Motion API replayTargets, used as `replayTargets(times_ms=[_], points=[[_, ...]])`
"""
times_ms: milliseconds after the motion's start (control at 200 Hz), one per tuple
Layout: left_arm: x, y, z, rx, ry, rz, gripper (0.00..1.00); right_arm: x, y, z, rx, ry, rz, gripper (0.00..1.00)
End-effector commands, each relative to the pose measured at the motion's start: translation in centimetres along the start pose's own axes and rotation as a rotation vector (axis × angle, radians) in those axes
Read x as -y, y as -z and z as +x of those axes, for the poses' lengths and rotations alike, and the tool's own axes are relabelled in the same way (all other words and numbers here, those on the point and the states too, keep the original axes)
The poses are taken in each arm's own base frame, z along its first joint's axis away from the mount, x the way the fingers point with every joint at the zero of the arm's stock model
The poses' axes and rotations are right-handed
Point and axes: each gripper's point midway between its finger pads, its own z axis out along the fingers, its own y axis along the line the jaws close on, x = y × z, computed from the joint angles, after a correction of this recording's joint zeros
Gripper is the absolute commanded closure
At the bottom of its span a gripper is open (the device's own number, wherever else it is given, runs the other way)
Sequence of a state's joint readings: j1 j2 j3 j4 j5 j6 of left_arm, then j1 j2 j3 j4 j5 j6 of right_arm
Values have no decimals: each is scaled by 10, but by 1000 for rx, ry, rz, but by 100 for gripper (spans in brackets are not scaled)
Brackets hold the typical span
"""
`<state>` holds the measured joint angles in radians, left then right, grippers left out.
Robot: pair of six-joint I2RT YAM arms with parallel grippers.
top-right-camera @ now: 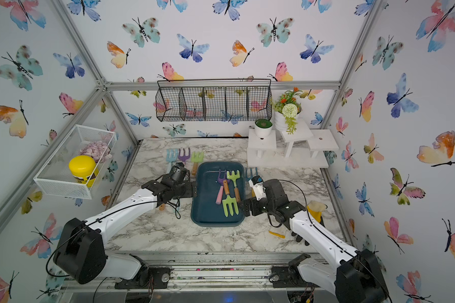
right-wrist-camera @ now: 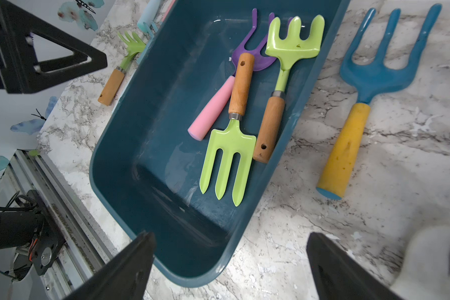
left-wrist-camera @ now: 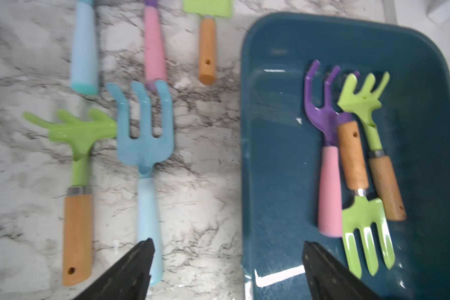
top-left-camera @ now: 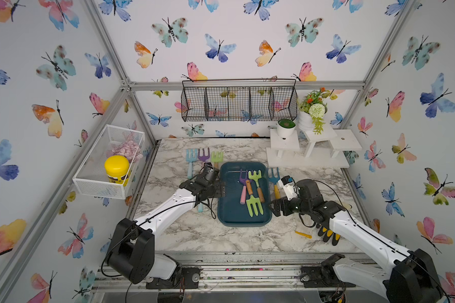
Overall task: Take the hand rake out of the storage box
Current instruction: Place the rake at the center of the board, then pick up the rake from the storage box.
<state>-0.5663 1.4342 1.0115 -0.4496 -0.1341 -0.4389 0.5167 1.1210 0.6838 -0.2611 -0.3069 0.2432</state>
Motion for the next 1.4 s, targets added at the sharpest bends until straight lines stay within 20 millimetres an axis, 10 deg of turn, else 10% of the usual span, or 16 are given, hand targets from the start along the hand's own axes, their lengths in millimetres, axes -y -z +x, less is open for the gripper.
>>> replayTargets(times_ms=[0,310,1397], points=[[41,-5,4,-35,-29,99,12,-5,8,-12,25,8,2,2],[82,-36,16,-102,-88,143,31,-3,7,-9,25,1,5,3],[105,-122,29,-210,-141,49,44,1,3,-2,3,-13,22,3]])
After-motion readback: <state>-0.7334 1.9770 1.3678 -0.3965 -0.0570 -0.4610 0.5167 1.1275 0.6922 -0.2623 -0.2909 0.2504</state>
